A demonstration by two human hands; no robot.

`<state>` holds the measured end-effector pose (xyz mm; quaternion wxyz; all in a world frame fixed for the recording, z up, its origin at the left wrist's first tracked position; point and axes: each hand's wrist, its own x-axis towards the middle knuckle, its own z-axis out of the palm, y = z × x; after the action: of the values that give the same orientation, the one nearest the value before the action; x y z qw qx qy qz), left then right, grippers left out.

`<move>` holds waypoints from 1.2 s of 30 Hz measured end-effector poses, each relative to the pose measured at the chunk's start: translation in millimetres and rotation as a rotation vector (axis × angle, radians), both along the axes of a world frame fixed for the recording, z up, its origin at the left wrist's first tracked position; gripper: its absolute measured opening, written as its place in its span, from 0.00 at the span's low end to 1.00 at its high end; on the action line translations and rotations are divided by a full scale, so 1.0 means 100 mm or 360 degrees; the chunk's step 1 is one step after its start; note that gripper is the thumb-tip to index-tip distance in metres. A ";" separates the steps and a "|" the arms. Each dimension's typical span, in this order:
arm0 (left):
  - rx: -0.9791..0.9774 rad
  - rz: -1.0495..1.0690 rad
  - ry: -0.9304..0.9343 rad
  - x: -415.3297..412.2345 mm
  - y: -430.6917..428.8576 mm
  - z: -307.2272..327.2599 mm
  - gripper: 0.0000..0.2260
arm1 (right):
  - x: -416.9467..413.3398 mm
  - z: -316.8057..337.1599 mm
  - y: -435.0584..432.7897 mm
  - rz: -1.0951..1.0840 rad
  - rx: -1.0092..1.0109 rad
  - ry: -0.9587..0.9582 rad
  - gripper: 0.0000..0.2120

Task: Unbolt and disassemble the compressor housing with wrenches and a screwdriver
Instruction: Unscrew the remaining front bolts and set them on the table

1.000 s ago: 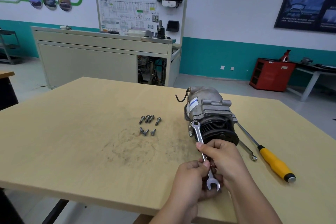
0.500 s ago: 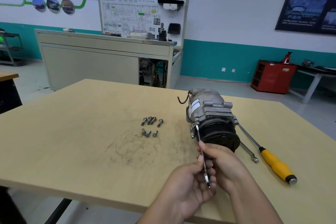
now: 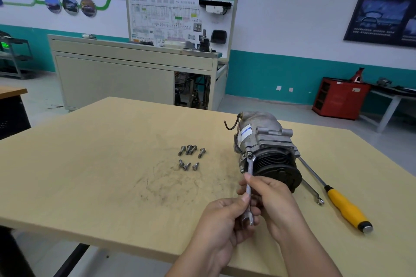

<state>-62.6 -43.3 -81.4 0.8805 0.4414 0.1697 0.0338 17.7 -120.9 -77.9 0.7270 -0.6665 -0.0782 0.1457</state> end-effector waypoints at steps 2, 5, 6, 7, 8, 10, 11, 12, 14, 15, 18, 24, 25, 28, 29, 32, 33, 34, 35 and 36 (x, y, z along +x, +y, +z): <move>0.0007 0.0007 0.0006 0.01 -0.01 -0.02 0.10 | -0.01 0.00 -0.03 0.0056 0.0012 0.0020 0.11; 0.0044 0.0008 -0.0002 0.01 -0.04 -0.04 0.10 | -0.01 -0.02 -0.06 0.0096 -0.0005 0.0016 0.12; 0.0065 0.0011 -0.0003 0.01 -0.04 -0.06 0.10 | -0.01 -0.02 -0.06 0.0101 -0.0011 0.0015 0.12; 0.0084 0.0015 -0.0005 0.00 -0.04 -0.07 0.10 | -0.02 -0.02 -0.06 0.0106 -0.0010 0.0013 0.12; 0.0099 0.0020 -0.0005 0.00 -0.04 -0.08 0.10 | -0.02 -0.03 -0.06 0.0110 -0.0003 0.0008 0.12; 0.0107 0.0030 0.0001 0.00 -0.04 -0.09 0.10 | -0.03 -0.03 -0.05 0.0112 0.0012 -0.0011 0.11; 0.0104 0.0028 0.0003 -0.01 -0.04 -0.10 0.10 | -0.04 -0.03 -0.04 0.0113 0.0017 -0.0020 0.11; 0.0097 0.0024 0.0004 -0.01 -0.04 -0.09 0.10 | -0.05 -0.03 -0.03 0.0114 0.0020 -0.0024 0.11; 0.0075 0.0017 0.0005 0.00 -0.03 -0.09 0.11 | -0.05 -0.04 -0.02 0.0110 0.0020 -0.0022 0.11; 0.0066 0.0012 0.0007 0.00 -0.02 -0.09 0.11 | -0.05 -0.04 -0.02 0.0101 0.0016 -0.0021 0.12; 0.0053 -0.0029 0.0006 -0.01 -0.02 -0.10 0.11 | -0.07 -0.06 -0.02 0.0071 0.0020 -0.0010 0.12; 0.0102 -0.0037 0.0009 0.00 -0.04 -0.13 0.11 | -0.10 -0.08 -0.04 0.0025 0.0047 -0.0008 0.12; 0.0125 -0.0031 0.0011 0.00 -0.03 -0.12 0.11 | -0.10 -0.08 -0.04 0.0018 0.0040 -0.0009 0.12; 0.0177 -0.0027 0.0016 0.00 -0.04 -0.11 0.10 | -0.10 -0.07 -0.04 0.0019 0.0019 -0.0011 0.12; 0.0183 -0.0028 0.0017 0.00 -0.04 -0.11 0.10 | -0.09 -0.07 -0.04 0.0018 0.0009 -0.0014 0.12; 0.0186 -0.0023 0.0015 -0.01 -0.04 -0.11 0.10 | -0.08 -0.07 -0.04 0.0029 -0.0001 -0.0022 0.12; 0.0187 -0.0024 0.0012 -0.01 -0.04 -0.11 0.10 | -0.09 -0.07 -0.04 0.0031 0.0000 -0.0026 0.12; 0.0188 -0.0026 0.0008 -0.01 -0.03 -0.11 0.11 | -0.09 -0.07 -0.04 0.0030 -0.0003 -0.0034 0.12; 0.0186 -0.0027 0.0004 -0.01 -0.03 -0.11 0.11 | -0.09 -0.07 -0.04 0.0029 -0.0005 -0.0042 0.12; 0.0182 -0.0026 0.0003 -0.01 -0.03 -0.10 0.11 | -0.10 -0.06 -0.04 0.0029 0.0000 -0.0046 0.12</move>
<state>-63.2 -46.6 -91.8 0.8540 0.4923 0.1645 0.0359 8.1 -124.8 -84.2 0.7243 -0.6678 -0.0947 0.1427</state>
